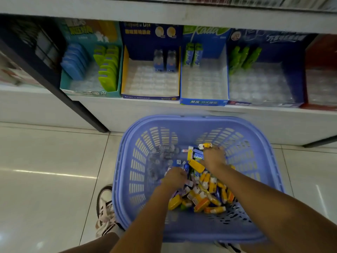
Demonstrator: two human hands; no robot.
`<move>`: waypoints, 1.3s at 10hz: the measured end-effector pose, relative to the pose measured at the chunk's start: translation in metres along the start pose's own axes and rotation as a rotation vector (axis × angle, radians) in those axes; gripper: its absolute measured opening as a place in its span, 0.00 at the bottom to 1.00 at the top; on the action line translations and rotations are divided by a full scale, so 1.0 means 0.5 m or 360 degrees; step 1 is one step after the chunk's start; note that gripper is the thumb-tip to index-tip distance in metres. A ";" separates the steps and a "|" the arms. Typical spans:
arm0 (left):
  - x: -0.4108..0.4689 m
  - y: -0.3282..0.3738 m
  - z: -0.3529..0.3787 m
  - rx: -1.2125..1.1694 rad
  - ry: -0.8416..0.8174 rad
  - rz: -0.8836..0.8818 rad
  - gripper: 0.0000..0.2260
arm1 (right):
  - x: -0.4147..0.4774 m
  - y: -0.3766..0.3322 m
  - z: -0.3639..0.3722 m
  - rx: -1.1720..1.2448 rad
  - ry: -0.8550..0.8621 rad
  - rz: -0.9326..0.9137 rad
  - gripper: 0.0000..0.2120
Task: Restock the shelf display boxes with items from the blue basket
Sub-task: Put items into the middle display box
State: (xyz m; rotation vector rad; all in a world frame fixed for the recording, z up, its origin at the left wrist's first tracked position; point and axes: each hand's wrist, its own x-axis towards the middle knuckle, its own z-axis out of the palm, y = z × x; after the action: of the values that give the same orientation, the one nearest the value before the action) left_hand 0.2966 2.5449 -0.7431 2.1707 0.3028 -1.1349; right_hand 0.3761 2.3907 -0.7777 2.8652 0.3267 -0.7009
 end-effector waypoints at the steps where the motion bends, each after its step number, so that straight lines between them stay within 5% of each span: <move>1: -0.014 0.016 -0.025 -0.1084 0.0128 -0.0138 0.08 | -0.023 0.003 -0.029 0.0149 0.0032 0.0029 0.21; 2: -0.015 0.033 -0.033 -0.1527 0.0076 -0.0053 0.07 | -0.065 -0.002 -0.079 0.0750 0.0142 0.0060 0.23; 3: -0.028 0.062 -0.060 -0.1854 0.0046 0.0230 0.10 | -0.117 -0.023 -0.135 0.1208 0.0372 0.0058 0.15; 4: -0.057 0.081 -0.101 -0.1943 0.0073 0.0469 0.08 | -0.158 -0.040 -0.196 0.1330 0.0372 -0.0016 0.11; 7: -0.184 0.106 -0.262 -0.0897 0.0765 0.1081 0.08 | -0.173 -0.056 -0.408 0.1924 0.0497 -0.0347 0.06; 8: -0.213 0.131 -0.298 -0.0943 0.0965 0.1106 0.08 | -0.147 -0.039 -0.456 0.2118 0.0668 -0.0448 0.05; 9: -0.233 0.150 -0.310 -0.1585 0.0749 0.1007 0.08 | -0.080 -0.004 -0.504 0.2101 0.1031 -0.0283 0.05; 11: -0.229 0.158 -0.306 -0.1588 0.0698 0.0926 0.08 | 0.053 0.006 -0.553 0.1525 0.1250 -0.0282 0.10; 13: -0.215 0.156 -0.313 -0.1621 0.0597 0.0980 0.10 | 0.095 0.013 -0.571 0.1429 0.1242 -0.0465 0.09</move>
State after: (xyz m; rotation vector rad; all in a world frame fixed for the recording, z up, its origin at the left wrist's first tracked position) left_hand 0.3705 2.5976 -0.5590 1.3575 0.2594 -0.1216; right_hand 0.5425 2.4552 -0.5499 3.8973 0.6723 0.4428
